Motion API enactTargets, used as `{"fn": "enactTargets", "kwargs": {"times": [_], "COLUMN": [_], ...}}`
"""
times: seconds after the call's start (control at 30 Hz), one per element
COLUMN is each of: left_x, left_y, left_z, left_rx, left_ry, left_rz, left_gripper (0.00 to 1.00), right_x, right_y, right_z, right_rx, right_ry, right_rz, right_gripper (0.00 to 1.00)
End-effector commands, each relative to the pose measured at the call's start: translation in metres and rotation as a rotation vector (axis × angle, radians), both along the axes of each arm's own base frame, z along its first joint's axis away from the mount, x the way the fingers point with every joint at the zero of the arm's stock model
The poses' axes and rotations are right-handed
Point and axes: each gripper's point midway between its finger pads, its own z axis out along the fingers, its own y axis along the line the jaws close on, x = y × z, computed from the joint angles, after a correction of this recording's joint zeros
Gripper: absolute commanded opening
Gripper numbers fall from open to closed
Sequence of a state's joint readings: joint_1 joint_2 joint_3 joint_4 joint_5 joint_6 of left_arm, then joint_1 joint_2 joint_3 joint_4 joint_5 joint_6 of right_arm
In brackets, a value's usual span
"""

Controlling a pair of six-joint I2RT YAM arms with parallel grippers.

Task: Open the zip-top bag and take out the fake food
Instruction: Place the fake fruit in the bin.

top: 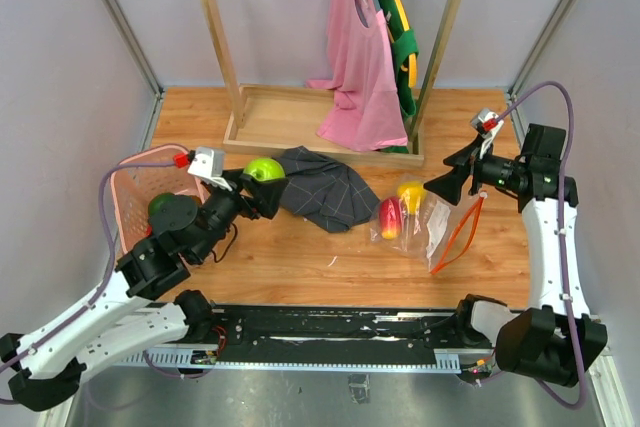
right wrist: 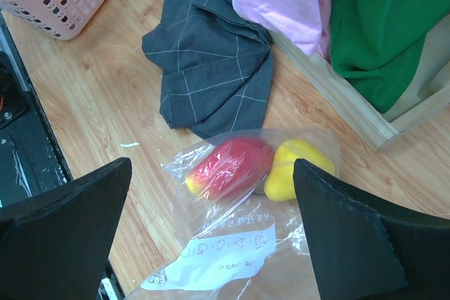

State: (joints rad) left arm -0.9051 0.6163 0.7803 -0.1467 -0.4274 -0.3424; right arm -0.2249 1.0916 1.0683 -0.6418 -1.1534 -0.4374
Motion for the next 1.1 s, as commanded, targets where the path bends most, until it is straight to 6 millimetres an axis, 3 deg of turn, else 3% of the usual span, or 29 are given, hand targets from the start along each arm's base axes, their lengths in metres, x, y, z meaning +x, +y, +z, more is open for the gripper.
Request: {"fn": "enactTargets", "kwargs": {"times": [0.0, 0.37, 0.7, 1.07], "left_x": [0.011, 0.069, 0.085, 0.095], "left_y": [0.022, 0.079, 0.131, 0.192], "left_z": [0.005, 0.008, -0.004, -0.048], "left_rx": [0.050, 0.187, 0.102, -0.063], "left_ry": [0.031, 0.132, 0.252, 0.337], "left_rz": [0.100, 0.248, 0.367, 0.515], "left_gripper": [0.00, 0.00, 0.00, 0.01], "right_x": [-0.001, -0.006, -0.005, -0.004], "right_y": [-0.001, -0.002, 0.001, 0.000], "right_z": [-0.001, -0.012, -0.018, -0.022], "right_rx": [0.019, 0.005, 0.011, 0.003], "right_ry": [-0.012, 0.012, 0.050, 0.056], "right_rz": [0.010, -0.009, 0.003, -0.002], "right_gripper": [0.98, 0.98, 0.98, 0.98]}}
